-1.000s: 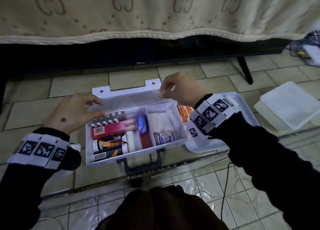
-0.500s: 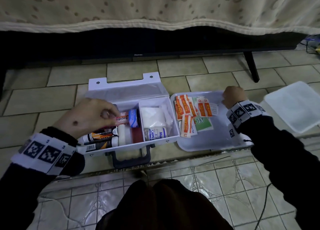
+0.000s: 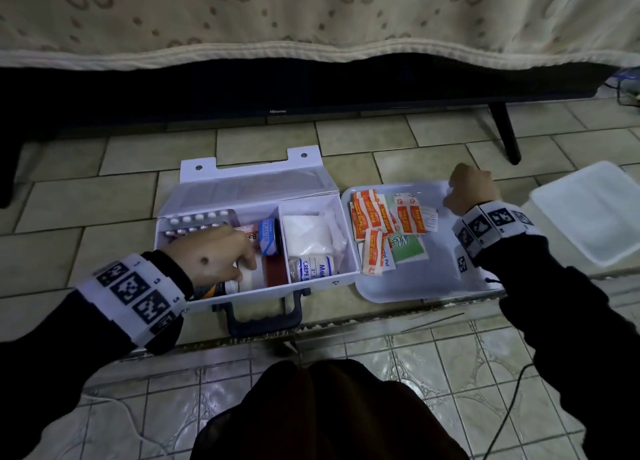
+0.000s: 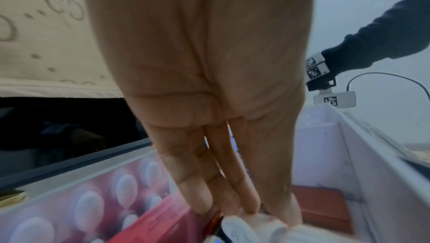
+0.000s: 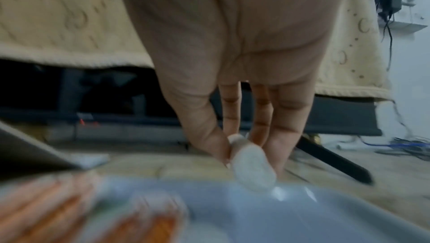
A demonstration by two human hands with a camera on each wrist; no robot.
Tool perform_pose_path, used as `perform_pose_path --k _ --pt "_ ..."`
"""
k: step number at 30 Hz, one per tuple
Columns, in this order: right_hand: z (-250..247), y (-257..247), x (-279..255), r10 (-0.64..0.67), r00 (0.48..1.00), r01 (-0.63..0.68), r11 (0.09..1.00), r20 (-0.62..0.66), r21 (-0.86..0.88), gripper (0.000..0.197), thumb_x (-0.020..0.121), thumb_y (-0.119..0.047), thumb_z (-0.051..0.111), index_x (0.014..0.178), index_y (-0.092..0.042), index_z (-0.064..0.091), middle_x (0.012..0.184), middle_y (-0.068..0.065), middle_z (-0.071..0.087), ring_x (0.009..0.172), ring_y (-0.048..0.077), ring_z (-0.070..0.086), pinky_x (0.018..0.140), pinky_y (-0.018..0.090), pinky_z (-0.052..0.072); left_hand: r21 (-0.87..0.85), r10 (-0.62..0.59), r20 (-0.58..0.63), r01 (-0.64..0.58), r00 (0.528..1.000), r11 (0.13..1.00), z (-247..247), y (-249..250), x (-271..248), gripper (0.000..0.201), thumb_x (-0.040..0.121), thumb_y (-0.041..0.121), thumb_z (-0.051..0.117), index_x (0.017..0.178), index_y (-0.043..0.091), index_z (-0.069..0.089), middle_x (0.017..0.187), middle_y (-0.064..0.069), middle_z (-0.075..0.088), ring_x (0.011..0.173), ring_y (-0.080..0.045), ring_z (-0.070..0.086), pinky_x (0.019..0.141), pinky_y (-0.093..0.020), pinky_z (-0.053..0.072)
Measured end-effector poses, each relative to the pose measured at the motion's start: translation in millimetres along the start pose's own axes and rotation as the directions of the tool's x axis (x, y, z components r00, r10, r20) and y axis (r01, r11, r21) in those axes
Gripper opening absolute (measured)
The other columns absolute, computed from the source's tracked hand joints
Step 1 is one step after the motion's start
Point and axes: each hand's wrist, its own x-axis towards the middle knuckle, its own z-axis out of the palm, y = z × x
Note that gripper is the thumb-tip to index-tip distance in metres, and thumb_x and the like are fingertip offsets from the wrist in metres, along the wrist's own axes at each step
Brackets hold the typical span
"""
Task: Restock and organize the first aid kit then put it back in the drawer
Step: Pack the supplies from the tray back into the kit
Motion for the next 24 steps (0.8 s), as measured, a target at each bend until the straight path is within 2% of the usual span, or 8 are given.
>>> perform_pose_path --k 2,3,6,8,11,13,17,24 --pt "-21 -20 -16 -0.122 0.991 0.128 0.983 -0.048 0.135 0.036 0.082 -0.004 0.060 0.118 -0.007 0.057 0.110 0.019 0.064 0.106 0.030 0.056 0.090 0.034 0.045 0.035 -0.010 0.005 0.010 1.000 0.999 2 -4 2 0.024 0.086 0.010 0.060 0.106 0.017 0.071 0.114 0.002 0.067 0.106 -0.014 0.061 0.093 -0.029 0.047" --pt "-31 -34 -30 -0.196 0.978 0.208 0.954 -0.075 0.217 0.037 0.083 -0.006 0.060 0.119 -0.012 0.059 0.108 0.015 0.065 0.100 0.024 0.057 0.089 0.031 0.045 0.061 -0.006 0.003 0.006 1.000 0.998 3 -6 2 0.023 0.087 0.011 0.056 0.103 0.017 0.071 0.112 0.002 0.067 0.105 -0.016 0.061 0.092 -0.031 0.047" --pt "-52 -88 -82 -0.414 0.909 0.369 0.757 -0.041 0.540 0.029 0.080 -0.009 0.064 0.107 -0.022 0.066 0.085 -0.001 0.066 0.065 0.006 0.057 0.059 0.014 0.046 0.201 0.040 0.023 -0.044 0.999 0.979 0 -6 -4 0.032 0.087 0.010 0.046 0.107 0.020 0.068 0.119 0.004 0.064 0.112 -0.016 0.057 0.094 -0.031 0.043" --pt "-48 -121 -112 -0.565 0.823 0.414 0.675 0.066 0.611 0.026 0.075 -0.011 0.072 0.099 -0.021 0.069 0.078 0.001 0.068 0.058 0.009 0.058 0.056 0.016 0.046 0.255 0.072 0.076 -0.089 0.994 0.963 -2 -7 -11 0.041 0.090 0.007 0.041 0.120 0.023 0.062 0.137 0.008 0.051 0.127 -0.013 0.045 0.104 -0.029 0.035" --pt "-22 -159 -139 -0.700 0.681 0.545 0.681 0.215 0.489 0.027 0.071 -0.016 0.078 0.096 -0.019 0.071 0.082 0.001 0.067 0.065 0.010 0.058 0.063 0.016 0.044 0.271 0.128 0.091 -0.148 0.988 0.951 -1 -13 -21 0.049 0.093 0.007 0.038 0.134 0.032 0.048 0.147 0.020 0.034 0.138 -0.004 0.028 0.109 -0.025 0.025" --pt "-3 -175 -146 -0.722 0.643 0.638 0.689 0.254 0.343 0.027 0.071 -0.018 0.076 0.098 -0.020 0.070 0.087 -0.001 0.062 0.085 0.016 0.060 0.074 0.022 0.045 0.269 0.170 0.055 -0.179 0.984 0.946 2 -18 -23 0.048 0.094 0.011 0.039 0.134 0.036 0.048 0.146 0.024 0.035 0.137 -0.003 0.030 0.106 -0.024 0.028" --pt "14 -192 -155 -0.688 0.659 0.703 0.707 0.305 0.076 0.029 0.078 -0.022 0.069 0.106 -0.024 0.064 0.112 0.002 0.063 0.111 0.023 0.054 0.090 0.030 0.038 0.229 0.216 0.003 -0.211 0.976 0.950 5 -25 -27 0.048 0.091 0.012 0.039 0.130 0.037 0.051 0.140 0.025 0.042 0.130 -0.009 0.039 0.101 -0.028 0.035" --pt "36 -208 -161 -0.661 0.673 0.725 0.679 0.331 -0.118 0.030 0.086 -0.027 0.060 0.114 -0.017 0.056 0.118 0.007 0.061 0.112 0.026 0.055 0.094 0.034 0.036 0.191 0.208 -0.003 -0.204 0.978 0.960 11 -34 -29 0.048 0.092 0.014 0.036 0.131 0.039 0.049 0.140 0.024 0.042 0.129 -0.010 0.037 0.106 -0.036 0.031"
